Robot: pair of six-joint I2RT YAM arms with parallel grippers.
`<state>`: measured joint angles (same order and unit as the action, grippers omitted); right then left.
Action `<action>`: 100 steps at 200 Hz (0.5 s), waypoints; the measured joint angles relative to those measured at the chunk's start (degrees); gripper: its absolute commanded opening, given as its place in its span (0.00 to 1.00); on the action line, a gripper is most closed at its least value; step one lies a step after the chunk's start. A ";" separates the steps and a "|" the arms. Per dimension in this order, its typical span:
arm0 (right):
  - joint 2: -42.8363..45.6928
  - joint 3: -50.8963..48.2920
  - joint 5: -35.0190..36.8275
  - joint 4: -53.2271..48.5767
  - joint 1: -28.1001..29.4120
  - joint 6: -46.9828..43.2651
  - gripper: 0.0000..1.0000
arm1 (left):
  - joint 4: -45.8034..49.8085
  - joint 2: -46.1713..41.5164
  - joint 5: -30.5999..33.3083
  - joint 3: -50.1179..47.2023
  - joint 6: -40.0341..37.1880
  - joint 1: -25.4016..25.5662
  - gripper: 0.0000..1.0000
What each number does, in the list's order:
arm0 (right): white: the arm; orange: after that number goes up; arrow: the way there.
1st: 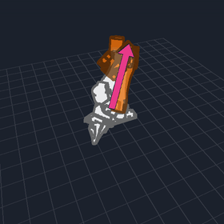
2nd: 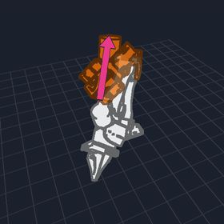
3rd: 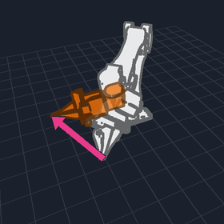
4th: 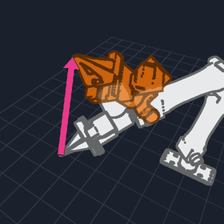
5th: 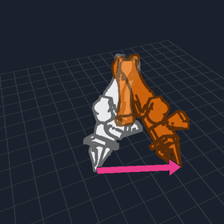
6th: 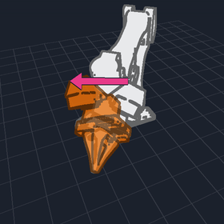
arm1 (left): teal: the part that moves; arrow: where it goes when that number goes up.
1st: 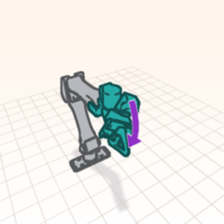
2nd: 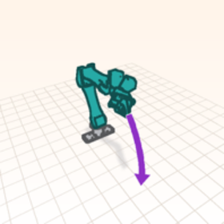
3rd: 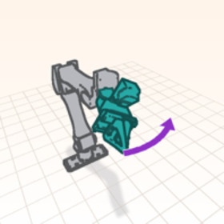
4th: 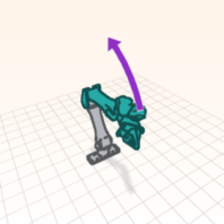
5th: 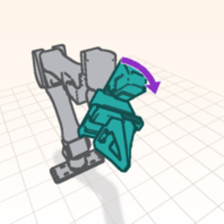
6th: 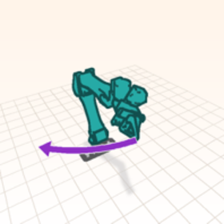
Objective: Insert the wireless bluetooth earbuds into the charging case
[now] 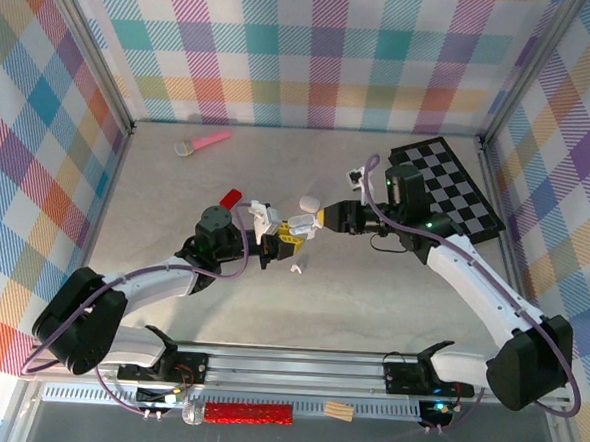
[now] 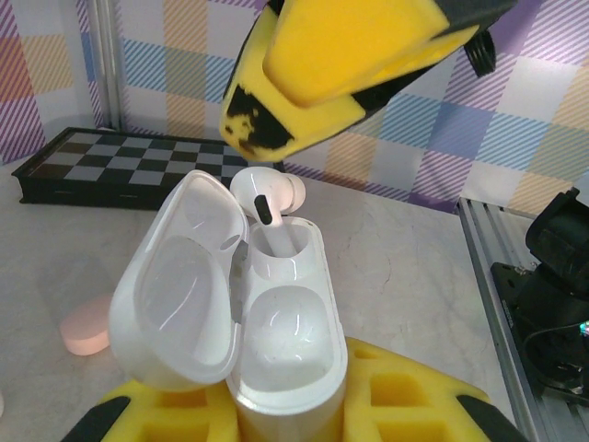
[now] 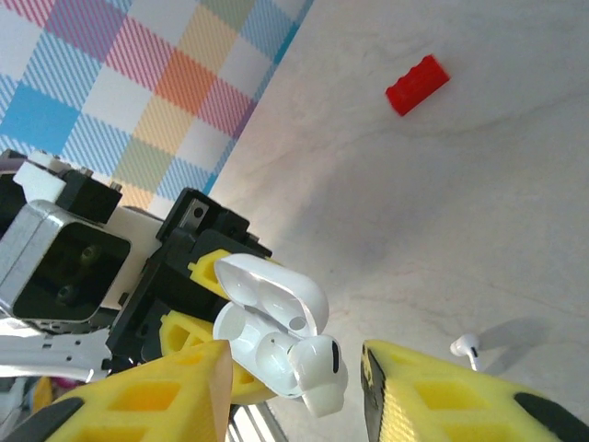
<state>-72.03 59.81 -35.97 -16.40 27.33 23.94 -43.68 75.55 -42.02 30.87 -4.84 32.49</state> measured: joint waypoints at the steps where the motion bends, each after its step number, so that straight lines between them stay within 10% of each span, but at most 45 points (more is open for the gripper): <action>1: -0.07 0.00 -0.07 0.00 0.00 0.00 0.42 | 0.00 0.00 0.02 0.00 0.00 -0.02 0.00; 100: -1.01 0.00 -4.76 -0.66 0.00 0.04 0.40 | 0.04 -0.79 1.01 0.00 -0.59 -0.02 0.00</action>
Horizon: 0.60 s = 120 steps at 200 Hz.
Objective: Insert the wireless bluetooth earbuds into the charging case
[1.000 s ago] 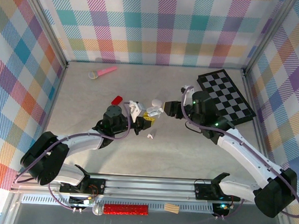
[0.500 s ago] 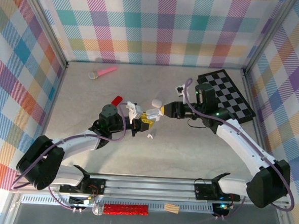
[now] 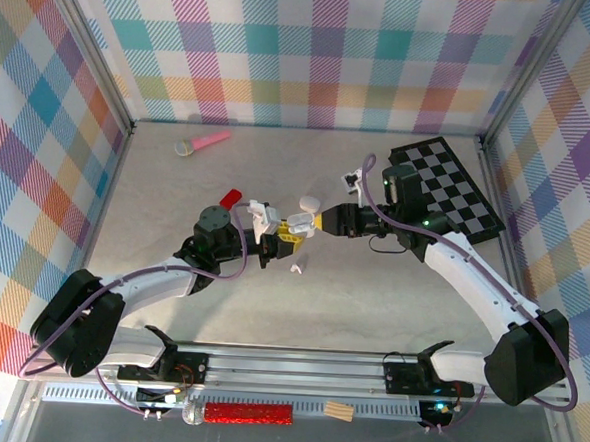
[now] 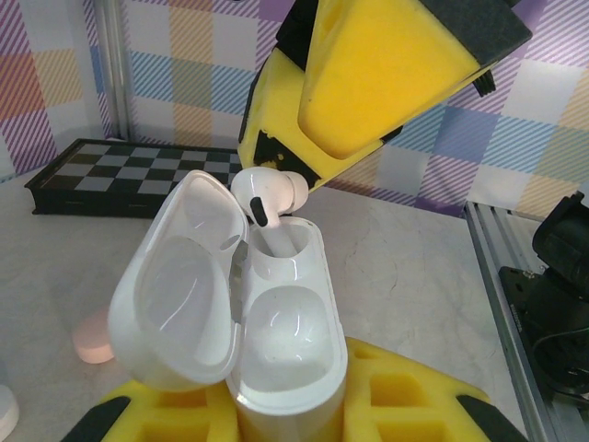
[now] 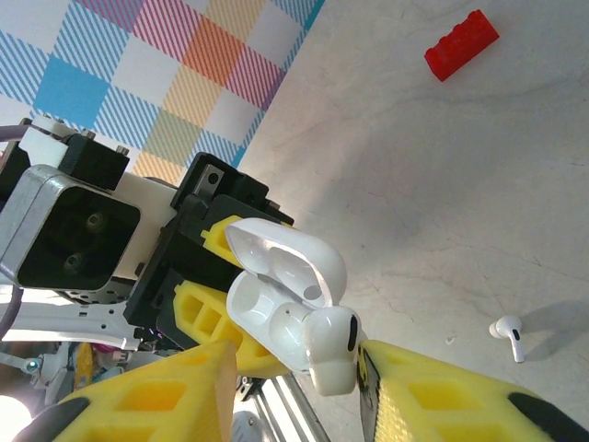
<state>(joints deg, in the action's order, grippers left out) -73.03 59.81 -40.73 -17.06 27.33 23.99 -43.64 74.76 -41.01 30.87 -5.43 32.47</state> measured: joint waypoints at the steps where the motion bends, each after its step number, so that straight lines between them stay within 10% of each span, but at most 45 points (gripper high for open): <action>1: 0.00 0.00 -0.02 -0.02 0.00 0.00 0.40 | 0.00 0.00 0.00 0.00 0.00 0.00 0.00; 120: -0.44 0.70 -0.81 -0.13 1.88 0.44 0.40 | 2.69 0.02 0.20 0.20 -0.22 0.00 0.00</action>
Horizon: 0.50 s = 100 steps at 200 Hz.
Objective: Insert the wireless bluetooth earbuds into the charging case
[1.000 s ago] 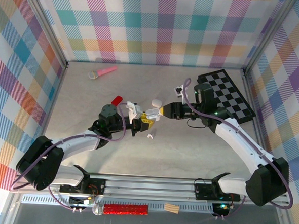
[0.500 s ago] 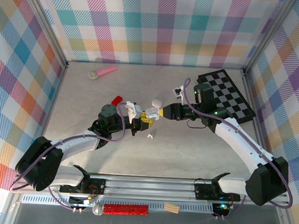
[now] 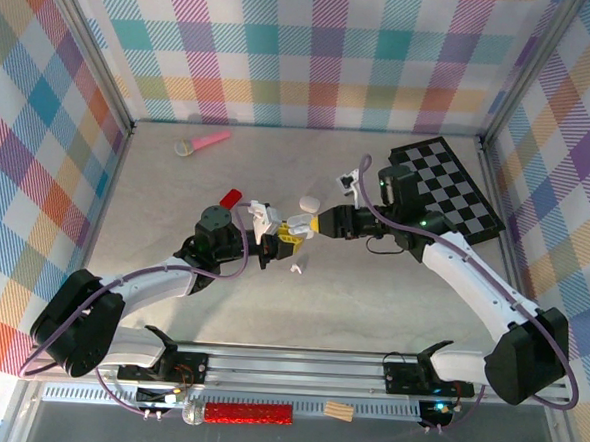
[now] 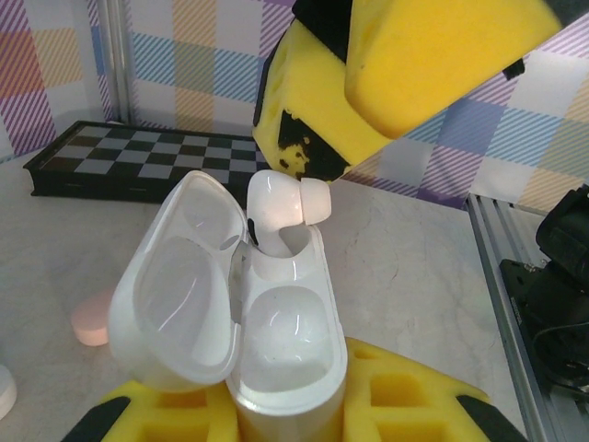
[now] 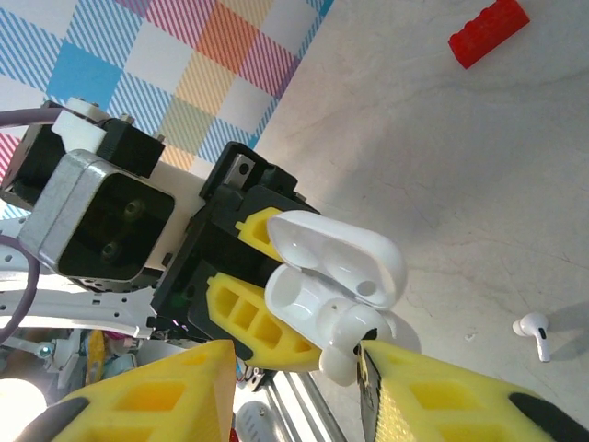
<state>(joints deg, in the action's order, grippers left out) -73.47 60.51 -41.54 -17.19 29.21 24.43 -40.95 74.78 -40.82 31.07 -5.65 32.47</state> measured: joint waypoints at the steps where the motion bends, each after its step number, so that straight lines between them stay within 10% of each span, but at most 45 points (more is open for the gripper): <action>1: -0.02 0.02 0.00 0.02 0.04 0.00 0.40 | 0.07 0.00 0.00 0.02 0.00 0.00 0.00; 100: -2.25 1.77 -0.35 -0.02 1.88 0.00 0.43 | 2.03 0.00 0.44 0.59 -0.02 0.00 0.00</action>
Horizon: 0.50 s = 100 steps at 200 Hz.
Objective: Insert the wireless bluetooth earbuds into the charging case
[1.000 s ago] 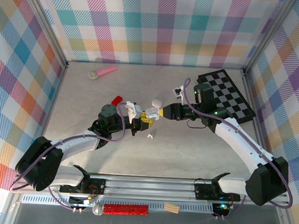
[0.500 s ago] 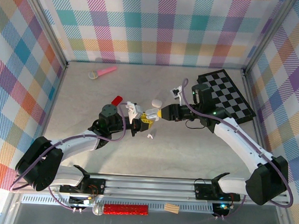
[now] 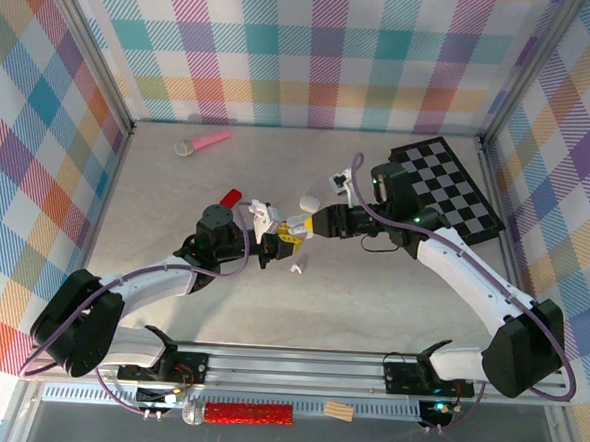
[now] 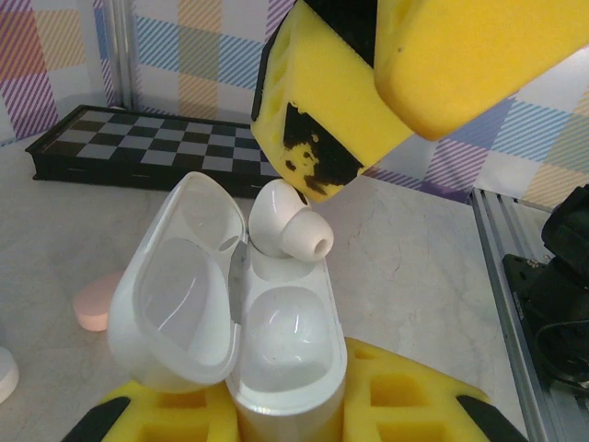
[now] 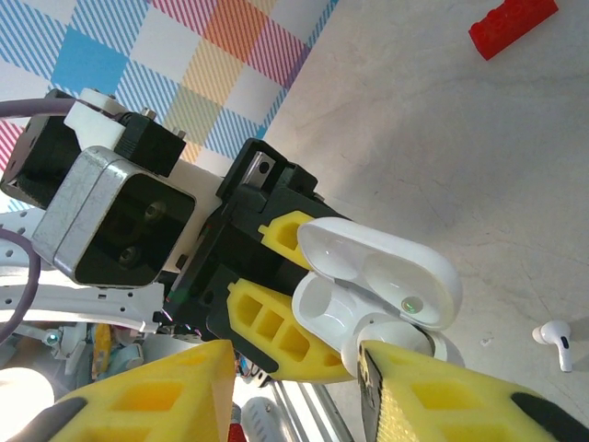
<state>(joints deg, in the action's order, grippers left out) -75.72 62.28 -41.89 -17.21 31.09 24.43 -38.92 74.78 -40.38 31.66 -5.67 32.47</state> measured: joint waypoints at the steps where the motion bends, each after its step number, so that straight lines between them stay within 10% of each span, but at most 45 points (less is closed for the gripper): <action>1: -0.02 0.02 0.02 0.02 0.02 0.02 0.43 | 0.00 0.00 0.00 0.00 0.00 0.00 0.00; 100: 0.44 0.70 1.40 1.38 1.20 0.00 0.55 | -1.90 0.15 0.57 -0.02 0.55 -0.94 0.00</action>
<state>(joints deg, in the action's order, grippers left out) -75.29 62.98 -40.49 -15.84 32.29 24.43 -40.82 74.94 -39.81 31.64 -5.13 31.53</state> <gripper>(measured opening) 0.534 0.206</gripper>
